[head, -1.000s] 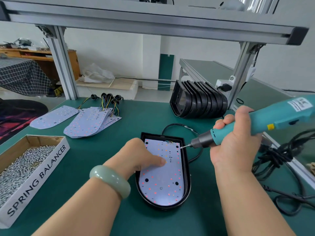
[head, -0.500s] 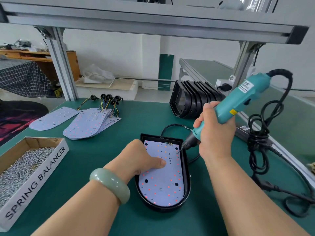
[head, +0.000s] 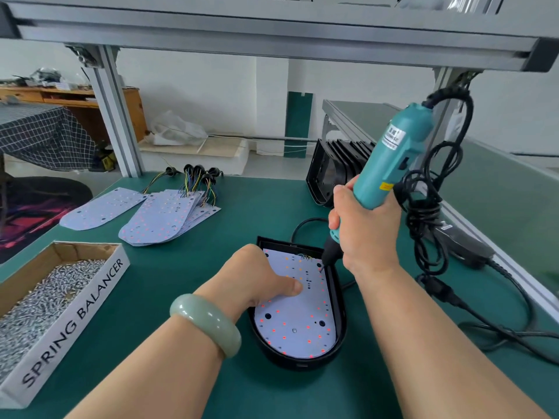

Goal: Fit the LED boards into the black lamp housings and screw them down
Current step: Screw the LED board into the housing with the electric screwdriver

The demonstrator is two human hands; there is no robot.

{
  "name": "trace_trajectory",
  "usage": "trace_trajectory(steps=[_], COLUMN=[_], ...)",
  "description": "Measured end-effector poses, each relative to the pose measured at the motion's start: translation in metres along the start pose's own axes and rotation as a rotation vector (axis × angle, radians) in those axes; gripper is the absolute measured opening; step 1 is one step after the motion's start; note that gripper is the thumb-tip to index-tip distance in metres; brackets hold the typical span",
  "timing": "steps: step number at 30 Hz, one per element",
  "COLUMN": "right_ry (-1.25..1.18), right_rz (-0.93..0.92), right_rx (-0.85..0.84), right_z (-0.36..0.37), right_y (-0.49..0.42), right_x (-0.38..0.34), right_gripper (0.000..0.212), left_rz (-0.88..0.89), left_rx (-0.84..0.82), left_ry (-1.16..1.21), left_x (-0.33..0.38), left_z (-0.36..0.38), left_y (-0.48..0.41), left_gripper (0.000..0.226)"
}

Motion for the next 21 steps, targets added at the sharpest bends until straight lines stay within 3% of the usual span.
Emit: trace_trajectory(steps=[7,15,19,21], right_ry=[-0.025,-0.347,-0.384,-0.414], right_rz=[-0.044,-0.057,0.001,0.042], right_rx=[-0.018,0.251,0.286,0.300], right_z=[-0.005,-0.023,-0.032,-0.033], right_y=[0.005,0.020,0.029,0.031], right_x=[-0.011,-0.028,-0.022,-0.020], right_gripper=[0.012,0.011,0.010,0.012], left_rz=[-0.009,-0.047,-0.048,-0.045], left_rx=[0.022,0.017,0.186,0.327], left_ry=[0.101,0.179,0.245,0.180], left_x=[-0.005,-0.012,-0.035,-0.055], left_z=[0.004,-0.008,-0.057,-0.089], left_y=[0.006,0.014,0.024,0.027], left_gripper=[0.049,0.047,0.061,0.036])
Point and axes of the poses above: each hand's wrist, its own y-axis away from the middle knuckle, its own z-axis out of the palm, x = y × z, the point moved 2 cm from there along -y, towards the middle knuckle, and after that the axes turned 2 degrees about -z, right-handed, at the moved point
